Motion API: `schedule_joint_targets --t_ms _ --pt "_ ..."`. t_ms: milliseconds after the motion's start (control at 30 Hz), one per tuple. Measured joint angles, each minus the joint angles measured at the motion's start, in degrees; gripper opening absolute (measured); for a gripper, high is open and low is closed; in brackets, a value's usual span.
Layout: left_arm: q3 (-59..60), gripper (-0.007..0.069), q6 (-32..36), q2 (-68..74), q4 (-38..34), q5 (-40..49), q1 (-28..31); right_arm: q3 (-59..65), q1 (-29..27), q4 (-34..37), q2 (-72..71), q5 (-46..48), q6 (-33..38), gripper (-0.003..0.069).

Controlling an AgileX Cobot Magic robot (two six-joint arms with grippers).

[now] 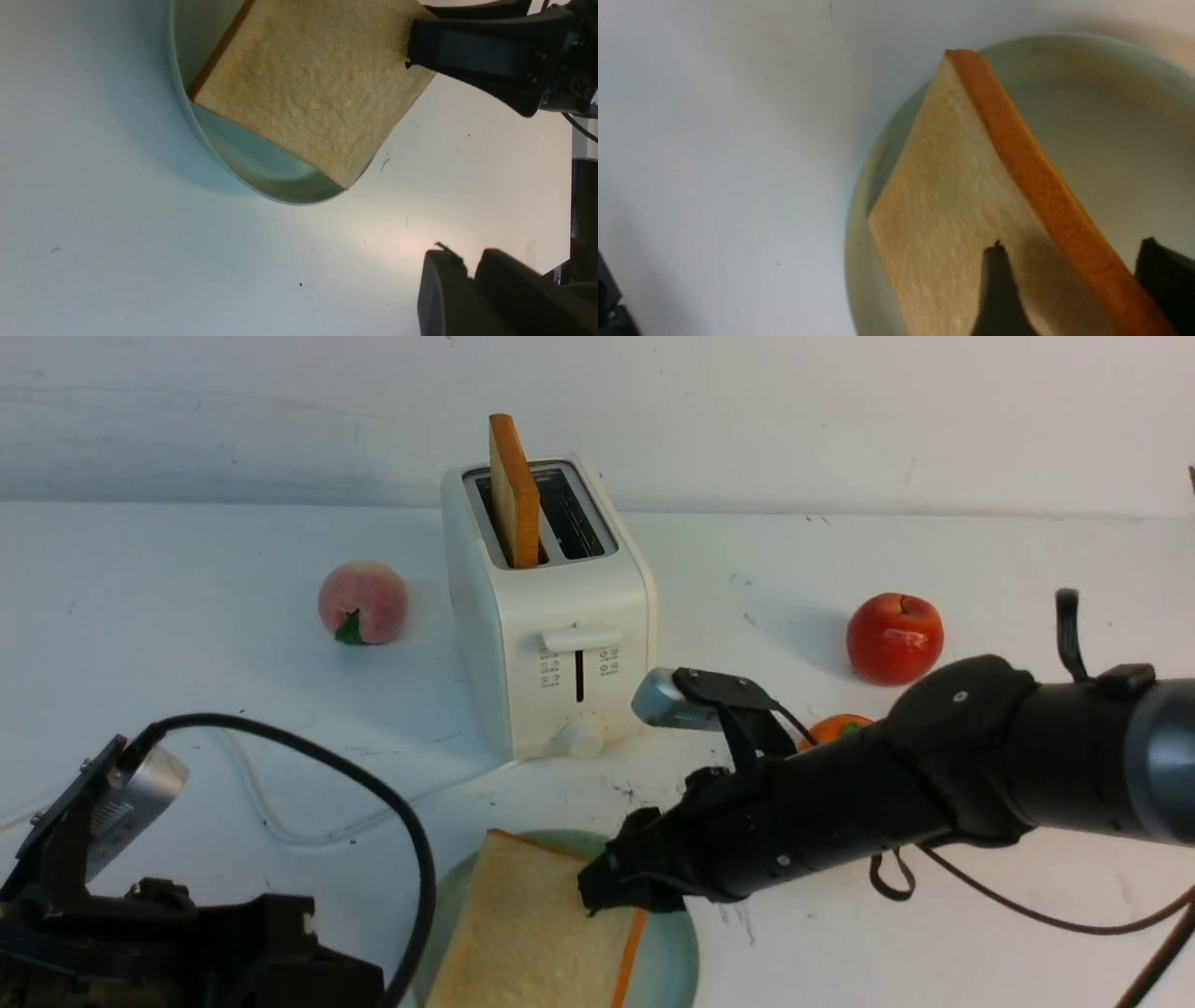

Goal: Take toasted bread from bread machine on white table place on plate.
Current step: 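Place the held slice of bread on top of the slice on the plate with the right gripper, then reach for a toast slice standing in the toaster with the left gripper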

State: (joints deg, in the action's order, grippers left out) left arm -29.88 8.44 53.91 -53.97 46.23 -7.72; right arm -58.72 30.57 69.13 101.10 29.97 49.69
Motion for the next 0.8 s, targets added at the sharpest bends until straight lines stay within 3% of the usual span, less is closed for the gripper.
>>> schedule_joint_targets --t_ms 133,200,300,400,500,600,700,800 --pt "0.0 0.0092 0.0 0.0 0.0 -0.1 0.0 0.0 -0.1 -6.5 -3.1 -3.5 0.2 0.0580" --pt "0.0 0.0094 0.0 0.0 0.0 -0.1 0.0 0.0 -0.4 -9.5 -5.2 -4.0 0.2 0.0621" --pt "0.0 0.0099 0.0 0.0 0.0 -0.9 0.0 0.0 -2.0 -14.8 -10.9 -3.9 0.0 0.0641" --pt "0.0 0.0102 0.0 0.0 -0.7 -1.6 0.0 0.0 -4.5 -18.6 -17.0 -2.7 -2.0 0.0608" --pt "-1.4 0.0102 0.0 0.0 -1.3 -1.4 0.0 0.0 -9.0 -25.8 -26.6 2.2 -8.7 0.0496" --pt "-7.0 0.0102 0.0 0.1 -1.3 -0.1 0.0 0.0 -14.0 -36.4 -36.0 8.6 -19.0 0.0340" --pt "-15.8 0.0094 -0.1 1.1 -1.3 0.7 0.0 0.0 -18.8 -50.5 -45.2 16.1 -34.3 0.0131" --pt "-24.1 0.0058 -0.1 3.6 -1.3 1.1 0.0 0.0 -21.2 -60.7 -52.7 23.6 -45.8 -0.0001"
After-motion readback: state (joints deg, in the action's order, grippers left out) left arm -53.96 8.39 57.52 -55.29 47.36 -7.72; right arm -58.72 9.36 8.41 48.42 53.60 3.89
